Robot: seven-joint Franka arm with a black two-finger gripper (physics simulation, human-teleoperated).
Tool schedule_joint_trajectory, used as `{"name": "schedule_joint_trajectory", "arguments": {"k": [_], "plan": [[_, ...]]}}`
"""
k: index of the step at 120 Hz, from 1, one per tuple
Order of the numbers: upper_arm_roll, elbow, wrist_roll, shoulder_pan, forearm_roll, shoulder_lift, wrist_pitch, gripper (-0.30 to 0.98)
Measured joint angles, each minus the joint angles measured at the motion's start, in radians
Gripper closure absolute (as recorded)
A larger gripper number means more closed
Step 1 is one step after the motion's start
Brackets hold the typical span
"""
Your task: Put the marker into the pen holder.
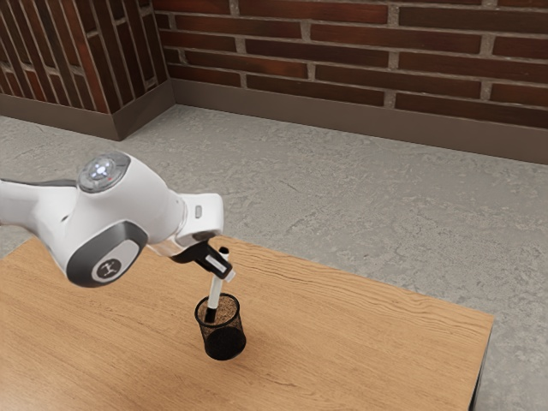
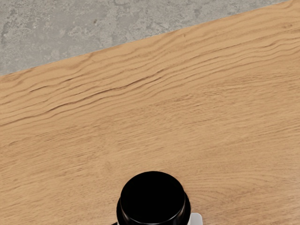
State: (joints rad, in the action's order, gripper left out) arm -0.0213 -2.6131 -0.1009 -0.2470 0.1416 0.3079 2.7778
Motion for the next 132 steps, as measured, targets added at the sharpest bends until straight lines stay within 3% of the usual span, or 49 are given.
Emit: {"name": "schedule_joint_trajectory", "arguments": {"k": [24,50,69,84,111,132], "plan": [[0.001,0.017,-0.028,0.021,0.063,-0.045,0.023,0.77],[0.000,0.040,-0.046,0.044,0.079,-0.113,0.046,0.75],[0.002,0.039,-0.050,0.044,0.075,-0.107,0.054,0.39],[0.053,0.087,-0.050,0.046,0.072,-0.021,0.026,0.22],[0.088,0.709,-0.051,0.040,-0.005,-0.075,-0.545,0.08],[0.090,0.827,-0.061,0.043,-0.018,-0.086,-0.879,0.03]]}}
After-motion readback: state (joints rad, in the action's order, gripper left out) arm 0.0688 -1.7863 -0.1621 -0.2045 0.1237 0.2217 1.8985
